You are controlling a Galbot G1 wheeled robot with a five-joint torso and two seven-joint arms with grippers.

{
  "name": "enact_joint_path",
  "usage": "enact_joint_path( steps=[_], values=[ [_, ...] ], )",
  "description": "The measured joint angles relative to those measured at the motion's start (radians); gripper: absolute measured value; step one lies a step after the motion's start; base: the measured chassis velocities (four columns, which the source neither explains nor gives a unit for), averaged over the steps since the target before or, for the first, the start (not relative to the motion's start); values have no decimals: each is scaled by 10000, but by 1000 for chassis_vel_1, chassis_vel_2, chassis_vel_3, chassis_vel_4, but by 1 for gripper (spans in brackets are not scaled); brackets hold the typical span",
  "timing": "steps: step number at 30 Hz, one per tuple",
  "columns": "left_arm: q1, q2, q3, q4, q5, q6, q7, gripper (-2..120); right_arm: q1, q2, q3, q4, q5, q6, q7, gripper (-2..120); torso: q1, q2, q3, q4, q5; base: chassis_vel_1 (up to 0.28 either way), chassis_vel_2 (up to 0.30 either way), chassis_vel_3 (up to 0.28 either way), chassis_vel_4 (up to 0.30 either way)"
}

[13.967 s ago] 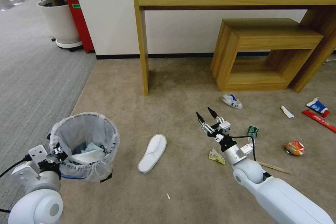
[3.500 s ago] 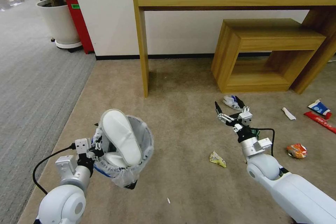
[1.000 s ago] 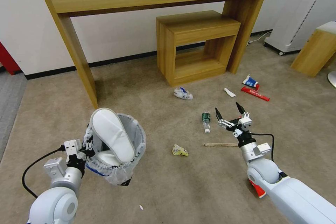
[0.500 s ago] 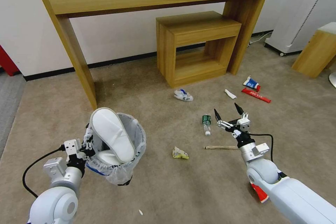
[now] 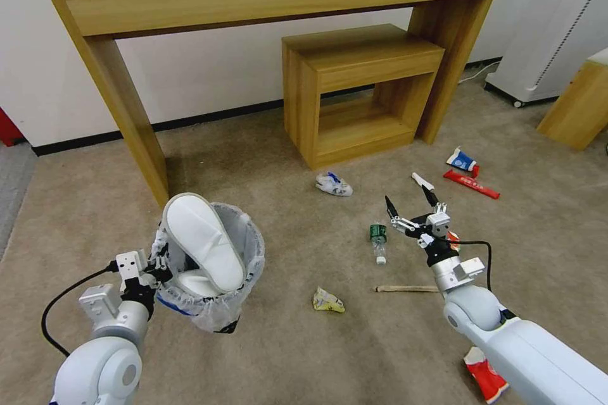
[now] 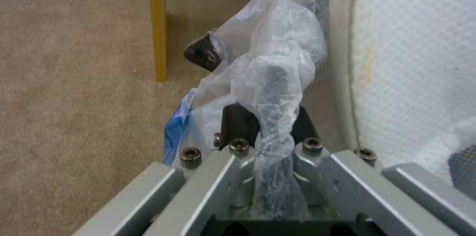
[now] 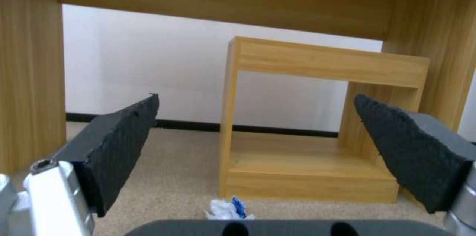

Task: Pick up the trash bin and place the garbage on the floor into it.

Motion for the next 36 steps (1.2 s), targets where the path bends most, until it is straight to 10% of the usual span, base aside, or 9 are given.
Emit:
enact_joint_path(
  steps=[36],
  values=[
    [-234,-16,163,452,9,-50,59,3,-900,-220,895,130,136,25,329,100,-2,0,-1,-1,0,0,0,0,0]
  ],
)
